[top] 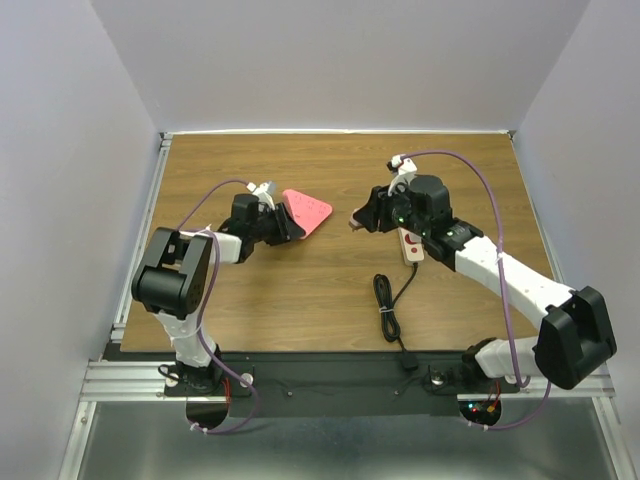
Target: Insert the plug
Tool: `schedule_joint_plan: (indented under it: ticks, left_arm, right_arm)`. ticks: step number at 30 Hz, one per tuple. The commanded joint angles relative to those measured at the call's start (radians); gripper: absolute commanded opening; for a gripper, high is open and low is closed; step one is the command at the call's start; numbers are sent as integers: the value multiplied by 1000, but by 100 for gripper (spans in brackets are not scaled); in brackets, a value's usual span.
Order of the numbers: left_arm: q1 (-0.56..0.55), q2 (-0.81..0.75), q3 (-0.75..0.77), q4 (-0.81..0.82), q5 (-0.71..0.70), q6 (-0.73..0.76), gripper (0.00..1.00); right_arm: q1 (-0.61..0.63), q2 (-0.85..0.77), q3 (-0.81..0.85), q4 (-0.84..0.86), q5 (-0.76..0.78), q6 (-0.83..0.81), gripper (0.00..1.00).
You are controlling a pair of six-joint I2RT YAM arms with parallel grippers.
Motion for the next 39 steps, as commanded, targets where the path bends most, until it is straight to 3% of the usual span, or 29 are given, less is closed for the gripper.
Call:
schedule_joint_plan:
  ticks: [1, 13, 17, 24, 35, 37, 39]
  left_arm:
    - [-18, -93, -37, -110, -19, 85, 0]
    - [-55, -311, -84, -119, 63, -4, 0]
    - [-103, -379, -116, -120, -26, -44, 0]
    - [-127, -343, -127, -120, 27, -72, 0]
    - [-201, -380, -248, -30, -100, -205, 0]
    - [-210, -374, -267, -18, -100, -222, 5]
    - [-218, -377, -285, -4, -100, -244, 20]
  right_arm:
    - [21, -16, 10, 108, -29, -32, 0]
    - [32, -30, -36, 148, -11, 13, 0]
    - [36, -54, -96, 223, 100, 124, 1]
    - [49, -56, -150, 288, 164, 204, 0]
    - [78, -48, -176, 233, 240, 238, 1]
    - [79, -57, -180, 228, 244, 239, 1]
    - [81, -63, -179, 214, 253, 241, 0]
